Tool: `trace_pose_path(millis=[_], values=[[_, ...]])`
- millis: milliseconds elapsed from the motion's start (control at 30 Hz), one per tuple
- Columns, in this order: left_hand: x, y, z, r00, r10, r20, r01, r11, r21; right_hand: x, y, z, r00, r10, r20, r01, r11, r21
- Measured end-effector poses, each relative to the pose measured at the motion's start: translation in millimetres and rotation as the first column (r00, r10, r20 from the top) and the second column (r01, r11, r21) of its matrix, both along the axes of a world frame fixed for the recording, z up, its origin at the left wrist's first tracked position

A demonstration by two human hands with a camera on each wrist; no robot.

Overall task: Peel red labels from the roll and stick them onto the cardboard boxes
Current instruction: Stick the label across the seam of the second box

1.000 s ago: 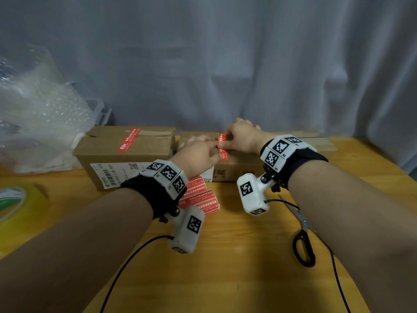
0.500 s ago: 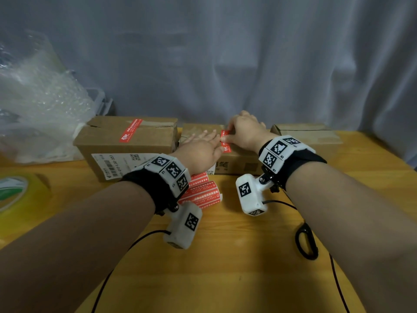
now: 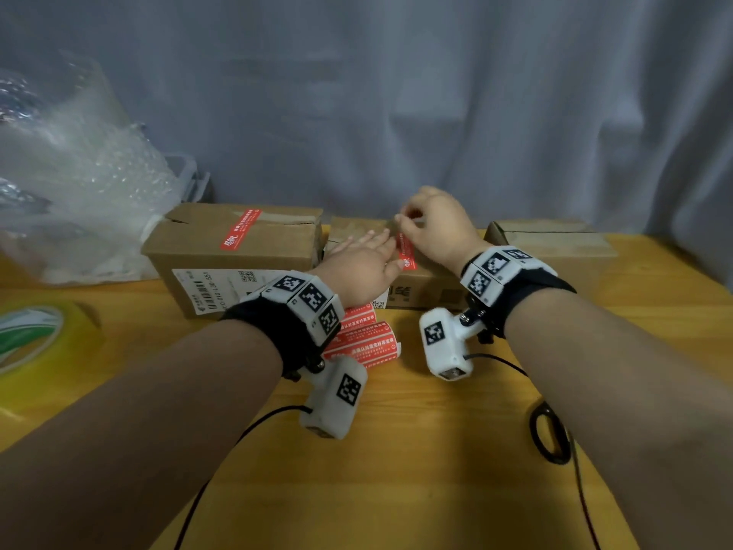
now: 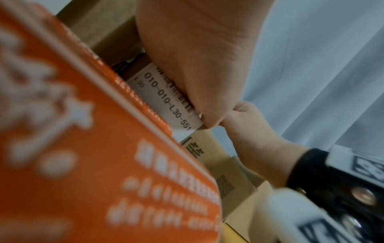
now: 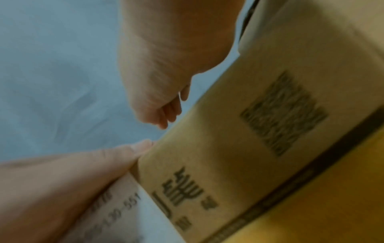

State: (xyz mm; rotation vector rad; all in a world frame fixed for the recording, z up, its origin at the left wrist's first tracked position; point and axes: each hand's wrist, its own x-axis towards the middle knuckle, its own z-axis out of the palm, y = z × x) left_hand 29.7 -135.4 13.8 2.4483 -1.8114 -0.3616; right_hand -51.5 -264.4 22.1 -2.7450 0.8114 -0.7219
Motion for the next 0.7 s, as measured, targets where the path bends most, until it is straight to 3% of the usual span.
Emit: trace_pose_path(millis=[67, 100, 200, 300, 500, 567, 700], values=[[0, 1, 1, 1.000, 0.013, -0.015, -0.013, 1.000, -0.009, -10, 6, 0, 0.961, 0.212, -0.180, -0.215, 0.977, 0.000], [0, 1, 1, 1.000, 0.016, -0.025, -0.016, 1.000, -0.008, -16, 10, -2, 0.917, 0.244, -0.316, -0.247, 0.968, 0.033], [0, 2, 4, 0.999, 0.009, -0.040, -0.008, 1.000, 0.015, -33, 16, -6, 0.827, 0.194, -0.527, -0.178, 0.981, 0.081], [0, 3, 8, 0.999, 0.010, -0.049, -0.008, 0.999, 0.046, -44, 25, -6, 0.825, 0.213, -0.523, -0.201, 0.976, 0.082], [-2, 6, 10, 1.000, 0.007, -0.028, -0.006, 0.999, 0.039, -65, 37, -4, 0.880, 0.294, -0.372, -0.312, 0.950, 0.013], [-2, 7, 8, 1.000, -0.002, -0.016, 0.003, 0.999, 0.043, -62, 34, -5, 0.868, 0.243, -0.434, -0.270, 0.963, -0.001], [-3, 9, 8, 1.000, -0.012, 0.011, 0.011, 0.998, 0.060, -45, 24, -3, 0.771, 0.134, -0.622, -0.218, 0.974, -0.059]])
